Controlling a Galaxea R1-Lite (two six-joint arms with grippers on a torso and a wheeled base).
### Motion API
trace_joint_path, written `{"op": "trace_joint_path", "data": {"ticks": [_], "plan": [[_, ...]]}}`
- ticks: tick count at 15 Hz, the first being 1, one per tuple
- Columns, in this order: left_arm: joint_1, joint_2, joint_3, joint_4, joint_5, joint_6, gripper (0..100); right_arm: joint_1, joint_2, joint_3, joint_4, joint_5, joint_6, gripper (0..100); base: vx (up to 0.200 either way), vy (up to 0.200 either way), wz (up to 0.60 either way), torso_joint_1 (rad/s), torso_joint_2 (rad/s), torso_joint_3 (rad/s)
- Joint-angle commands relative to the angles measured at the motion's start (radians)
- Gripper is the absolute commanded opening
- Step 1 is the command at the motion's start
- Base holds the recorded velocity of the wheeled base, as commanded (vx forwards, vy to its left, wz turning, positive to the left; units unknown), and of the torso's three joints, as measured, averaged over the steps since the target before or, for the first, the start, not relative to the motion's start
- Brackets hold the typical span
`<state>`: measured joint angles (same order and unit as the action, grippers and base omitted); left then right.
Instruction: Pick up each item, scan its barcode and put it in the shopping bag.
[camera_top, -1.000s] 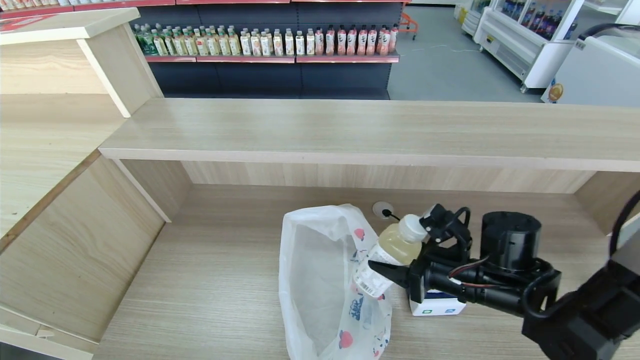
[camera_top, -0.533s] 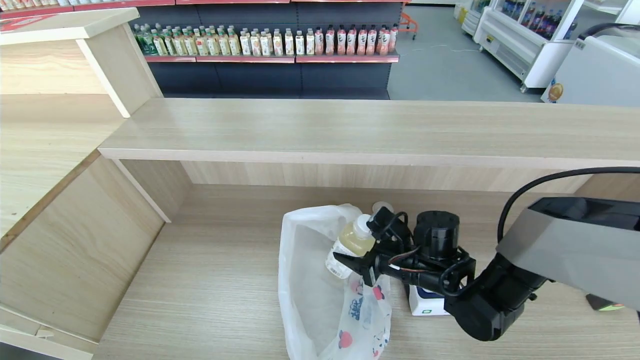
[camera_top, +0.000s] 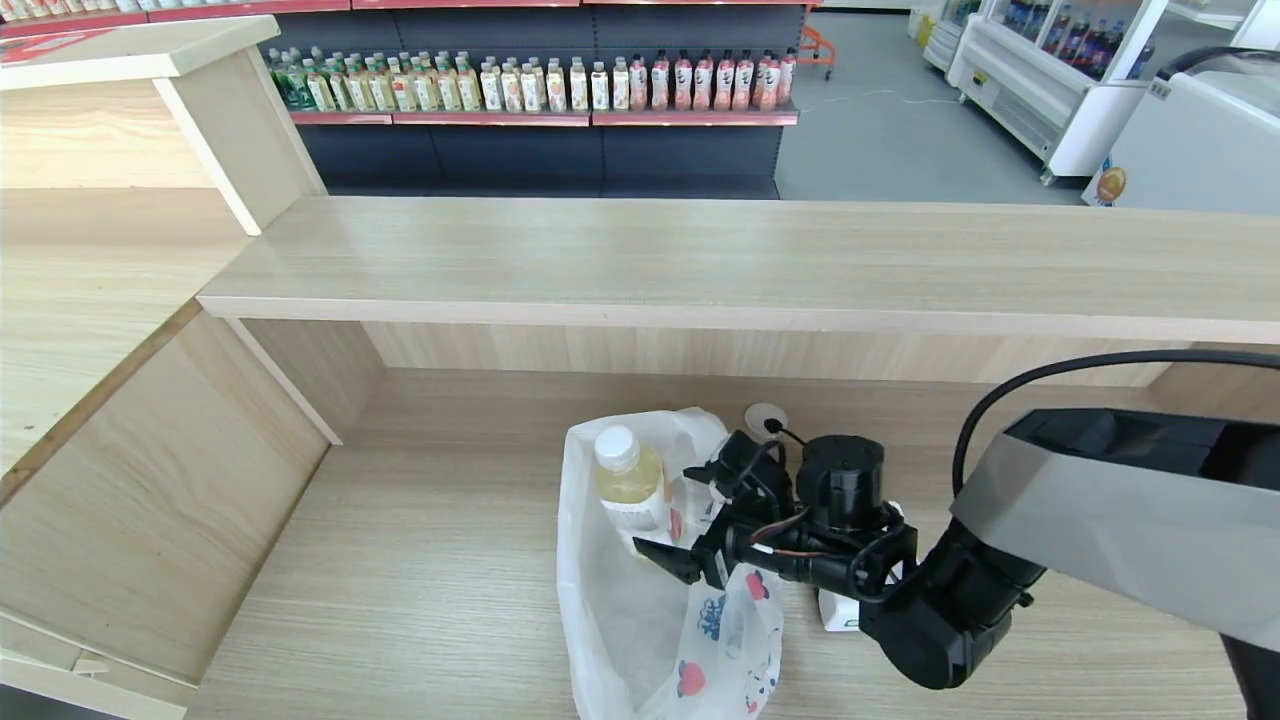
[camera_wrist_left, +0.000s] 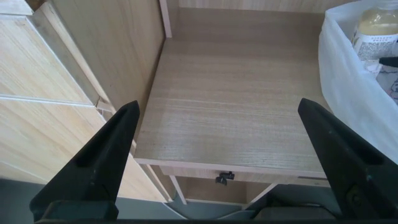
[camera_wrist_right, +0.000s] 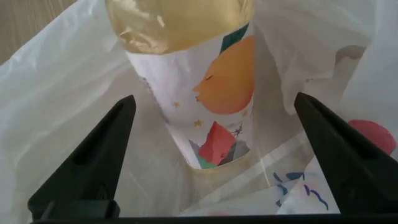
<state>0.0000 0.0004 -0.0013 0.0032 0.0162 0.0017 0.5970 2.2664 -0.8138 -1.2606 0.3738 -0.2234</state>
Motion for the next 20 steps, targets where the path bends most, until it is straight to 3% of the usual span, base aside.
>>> {"op": "trace_joint_path", "data": {"ticks": [1,3,5,9,11,12,13,14,15,17,20], "plan": [[0.0,0.0,0.001,0.0,0.001,0.0,100,0.0,-0.188,0.101,0.017,-0.004,0.174,100,0.0,0.0,0.0,0.0,0.0,0.0],[0.0,0.0,0.0,0.0,0.001,0.0,100,-0.029,-0.355,0.159,0.116,-0.006,0.279,100,0.0,0.0,0.0,0.0,0.0,0.0],[0.0,0.0,0.0,0.0,0.001,0.0,100,-0.083,-0.527,0.219,0.267,-0.003,0.289,100,0.0,0.0,0.0,0.0,0.0,0.0],[0.0,0.0,0.0,0.0,0.002,0.0,100,-0.183,-0.643,0.309,0.293,-0.007,0.286,100,0.0,0.0,0.0,0.0,0.0,0.0],[0.0,0.0,0.0,0.0,0.001,0.0,100,-0.256,-0.726,0.312,0.392,-0.013,0.289,100,0.0,0.0,0.0,0.0,0.0,0.0],[0.0,0.0,0.0,0.0,0.001,0.0,100,-0.349,-0.831,0.297,0.599,-0.081,0.279,100,0.0,0.0,0.0,0.0,0.0,0.0],[0.0,0.0,0.0,0.0,0.001,0.0,100,-0.388,-0.863,0.28,0.698,-0.125,0.272,100,0.0,0.0,0.0,0.0,0.0,0.0],[0.0,0.0,0.0,0.0,0.001,0.0,100,-0.473,-0.923,0.216,0.911,-0.245,0.272,100,0.0,0.0,0.0,0.0,0.0,0.0],[0.0,0.0,0.0,0.0,0.001,0.0,100,-0.53,-0.946,0.177,1.015,-0.288,0.282,100,0.0,0.0,0.0,0.0,0.0,0.0],[0.0,0.0,0.001,0.0,0.001,0.0,100,-0.614,-0.976,0.166,1.072,-0.286,0.3,100,0.0,0.0,0.0,0.0,0.0,0.0],[0.0,0.0,0.0,0.0,0.001,0.0,100,-0.637,-1.042,0.219,1.075,-0.286,0.306,100,0.0,0.0,0.0,0.0,0.0,0.0]]}}
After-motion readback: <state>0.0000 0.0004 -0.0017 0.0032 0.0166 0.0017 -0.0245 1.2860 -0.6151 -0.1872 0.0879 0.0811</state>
